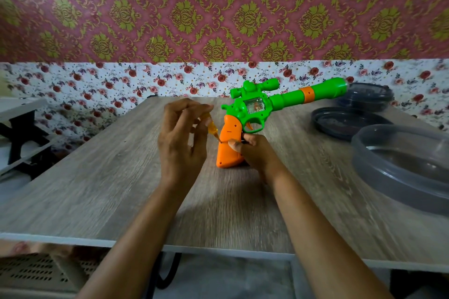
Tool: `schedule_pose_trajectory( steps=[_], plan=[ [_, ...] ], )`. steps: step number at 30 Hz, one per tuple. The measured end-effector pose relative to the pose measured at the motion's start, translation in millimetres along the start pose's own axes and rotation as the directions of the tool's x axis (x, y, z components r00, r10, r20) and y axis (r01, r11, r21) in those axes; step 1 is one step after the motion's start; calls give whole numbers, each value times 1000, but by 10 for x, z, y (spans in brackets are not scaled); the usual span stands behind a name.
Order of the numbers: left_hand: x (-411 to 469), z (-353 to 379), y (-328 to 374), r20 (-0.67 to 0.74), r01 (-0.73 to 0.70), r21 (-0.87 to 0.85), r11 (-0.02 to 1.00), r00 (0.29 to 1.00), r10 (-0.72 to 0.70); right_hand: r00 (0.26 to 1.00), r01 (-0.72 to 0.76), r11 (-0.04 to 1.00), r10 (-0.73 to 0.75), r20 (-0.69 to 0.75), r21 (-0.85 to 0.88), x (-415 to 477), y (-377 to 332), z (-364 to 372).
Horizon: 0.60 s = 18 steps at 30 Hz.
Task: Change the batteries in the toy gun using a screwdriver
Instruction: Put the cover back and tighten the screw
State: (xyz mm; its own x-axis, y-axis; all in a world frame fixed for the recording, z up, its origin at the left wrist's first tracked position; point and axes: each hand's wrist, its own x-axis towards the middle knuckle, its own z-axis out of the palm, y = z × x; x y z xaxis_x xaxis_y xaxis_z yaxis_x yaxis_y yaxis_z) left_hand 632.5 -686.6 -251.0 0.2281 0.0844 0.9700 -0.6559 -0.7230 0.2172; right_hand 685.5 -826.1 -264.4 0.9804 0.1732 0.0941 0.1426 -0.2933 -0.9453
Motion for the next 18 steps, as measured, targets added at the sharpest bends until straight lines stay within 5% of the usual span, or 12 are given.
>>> schedule_pose_trajectory(
  steps=[18],
  plan=[
    [7, -3, 11, 3, 10, -34, 999, 1000, -10, 1000, 12, 1000, -12, 14, -7, -25, -20, -1]
  ],
)
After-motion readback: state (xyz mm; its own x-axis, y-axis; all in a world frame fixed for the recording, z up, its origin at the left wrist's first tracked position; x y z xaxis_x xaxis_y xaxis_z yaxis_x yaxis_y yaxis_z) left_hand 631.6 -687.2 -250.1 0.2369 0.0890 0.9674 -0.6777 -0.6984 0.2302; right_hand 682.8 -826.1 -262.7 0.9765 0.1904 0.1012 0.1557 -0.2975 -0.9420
